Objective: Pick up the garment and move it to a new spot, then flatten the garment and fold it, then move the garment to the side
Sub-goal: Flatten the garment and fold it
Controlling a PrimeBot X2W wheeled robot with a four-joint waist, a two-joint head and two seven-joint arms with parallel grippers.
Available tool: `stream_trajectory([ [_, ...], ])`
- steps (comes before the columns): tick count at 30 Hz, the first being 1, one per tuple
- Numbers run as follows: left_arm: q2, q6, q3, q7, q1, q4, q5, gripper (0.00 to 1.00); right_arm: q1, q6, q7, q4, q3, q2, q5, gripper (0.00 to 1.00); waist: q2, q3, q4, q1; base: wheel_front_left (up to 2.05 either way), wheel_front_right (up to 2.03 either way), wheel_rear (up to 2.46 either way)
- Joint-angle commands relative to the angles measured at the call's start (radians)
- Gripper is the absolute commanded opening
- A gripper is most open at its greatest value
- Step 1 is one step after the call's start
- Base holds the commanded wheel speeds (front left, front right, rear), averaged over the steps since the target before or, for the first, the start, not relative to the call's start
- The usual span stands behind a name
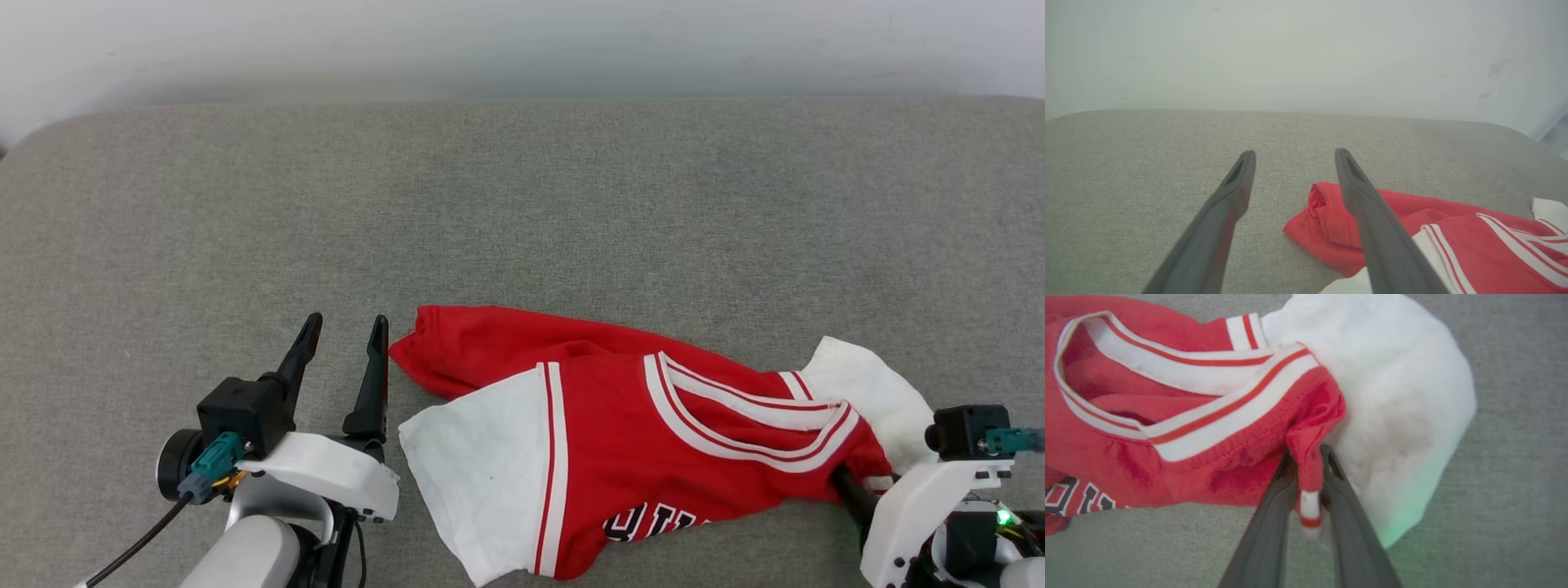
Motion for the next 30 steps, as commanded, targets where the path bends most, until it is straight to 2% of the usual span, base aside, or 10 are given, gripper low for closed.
stream_trajectory([
  [1, 0.003, -0.004, 0.001, 0.000, -0.007, 0.003, -0.002, 1.00, -0.006, 0.000, -0.037, 0.004, 0.011, -0.001, 0.003, 1.00, 0.0000, -0.001, 0.000, -0.0001, 0.00, 0.00, 0.00],
  [7, 0.005, 0.004, 0.002, -0.001, 0.017, 0.020, -0.011, 1.00, 0.032, 0.000, -0.223, -0.043, 0.000, -0.031, -0.017, 1.00, 0.0000, -0.042, -0.001, -0.0001, 0.00, 0.00, 0.00],
  [11, 0.005, 0.008, 0.005, -0.002, 0.035, 0.032, -0.023, 1.00, 0.046, 0.000, -0.320, -0.097, -0.044, -0.004, -0.044, 1.00, 0.0000, -0.077, -0.001, -0.0001, 0.00, 0.00, 0.00],
  [17, 0.015, 0.019, -0.001, 0.020, 0.064, 0.057, -0.032, 1.00, 0.055, 0.000, -0.456, -0.159, -0.051, 0.024, -0.125, 1.00, 0.0000, -0.141, 0.011, -0.0001, 0.00, 0.00, 0.00],
  [25, 0.042, 0.039, 0.009, 0.095, 0.108, 0.056, -0.070, 1.00, 0.105, 0.000, -0.504, -0.247, -0.019, 0.068, -0.206, 1.00, 0.0000, -0.195, 0.008, -0.0001, 0.00, 0.00, 0.00],
  [30, 0.078, -0.018, -0.034, 0.239, 0.060, 0.050, -0.104, 1.00, 0.136, 0.000, -0.500, -0.289, -0.009, 0.097, -0.217, 1.00, 0.0000, -0.190, -0.009, -0.0001, 0.00, 0.00, 0.00],
])
